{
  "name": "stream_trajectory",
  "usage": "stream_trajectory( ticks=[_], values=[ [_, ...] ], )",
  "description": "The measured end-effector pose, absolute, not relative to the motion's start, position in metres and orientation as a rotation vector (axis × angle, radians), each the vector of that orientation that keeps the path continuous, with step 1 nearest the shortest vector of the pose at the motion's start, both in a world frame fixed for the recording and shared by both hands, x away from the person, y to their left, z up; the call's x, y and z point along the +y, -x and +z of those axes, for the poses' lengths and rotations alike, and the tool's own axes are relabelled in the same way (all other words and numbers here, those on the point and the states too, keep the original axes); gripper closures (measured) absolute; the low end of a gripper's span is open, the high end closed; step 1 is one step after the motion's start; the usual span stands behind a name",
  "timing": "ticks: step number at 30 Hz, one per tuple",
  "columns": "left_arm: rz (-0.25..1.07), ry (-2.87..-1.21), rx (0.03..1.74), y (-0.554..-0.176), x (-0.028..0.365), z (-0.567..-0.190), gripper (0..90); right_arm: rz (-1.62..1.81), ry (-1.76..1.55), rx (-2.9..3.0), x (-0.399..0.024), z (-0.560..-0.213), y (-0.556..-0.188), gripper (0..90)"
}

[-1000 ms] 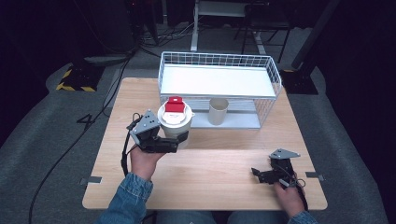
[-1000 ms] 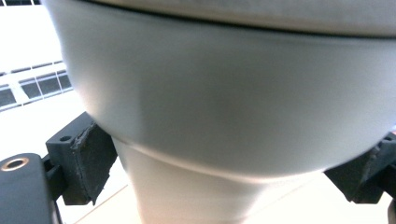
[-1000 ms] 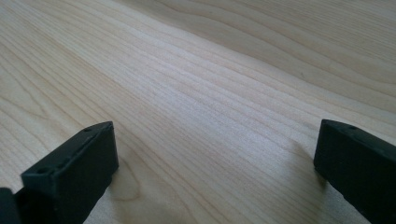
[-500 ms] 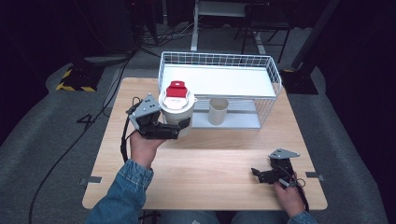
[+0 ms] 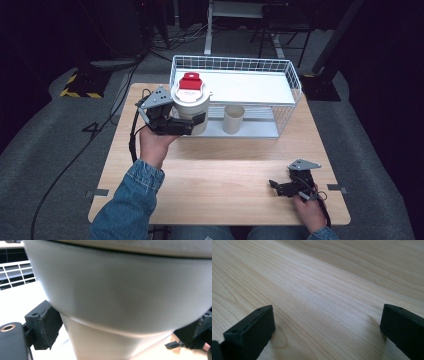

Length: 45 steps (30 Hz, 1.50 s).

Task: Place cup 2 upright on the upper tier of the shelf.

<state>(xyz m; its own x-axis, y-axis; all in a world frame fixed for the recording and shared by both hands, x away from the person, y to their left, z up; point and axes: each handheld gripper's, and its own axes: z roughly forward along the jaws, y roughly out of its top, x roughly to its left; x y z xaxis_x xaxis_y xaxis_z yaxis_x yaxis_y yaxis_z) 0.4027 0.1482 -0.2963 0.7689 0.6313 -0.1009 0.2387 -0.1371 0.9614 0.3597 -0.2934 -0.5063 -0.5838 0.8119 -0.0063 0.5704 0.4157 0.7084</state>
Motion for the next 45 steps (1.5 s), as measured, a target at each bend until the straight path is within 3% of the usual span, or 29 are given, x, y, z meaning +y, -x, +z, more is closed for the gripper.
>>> stream_trajectory(
  ticks=[23,45],
  values=[
    [0.438,-1.683,0.711,-0.443,0.117,-0.259,9.5,0.961,-1.191,2.327,-0.293,-0.506,-0.359,0.0],
    [0.494,-1.654,0.735,-0.500,0.064,-0.253,9.4,0.964,-1.195,2.323,-0.293,-0.506,-0.359,0.0]
  ],
)
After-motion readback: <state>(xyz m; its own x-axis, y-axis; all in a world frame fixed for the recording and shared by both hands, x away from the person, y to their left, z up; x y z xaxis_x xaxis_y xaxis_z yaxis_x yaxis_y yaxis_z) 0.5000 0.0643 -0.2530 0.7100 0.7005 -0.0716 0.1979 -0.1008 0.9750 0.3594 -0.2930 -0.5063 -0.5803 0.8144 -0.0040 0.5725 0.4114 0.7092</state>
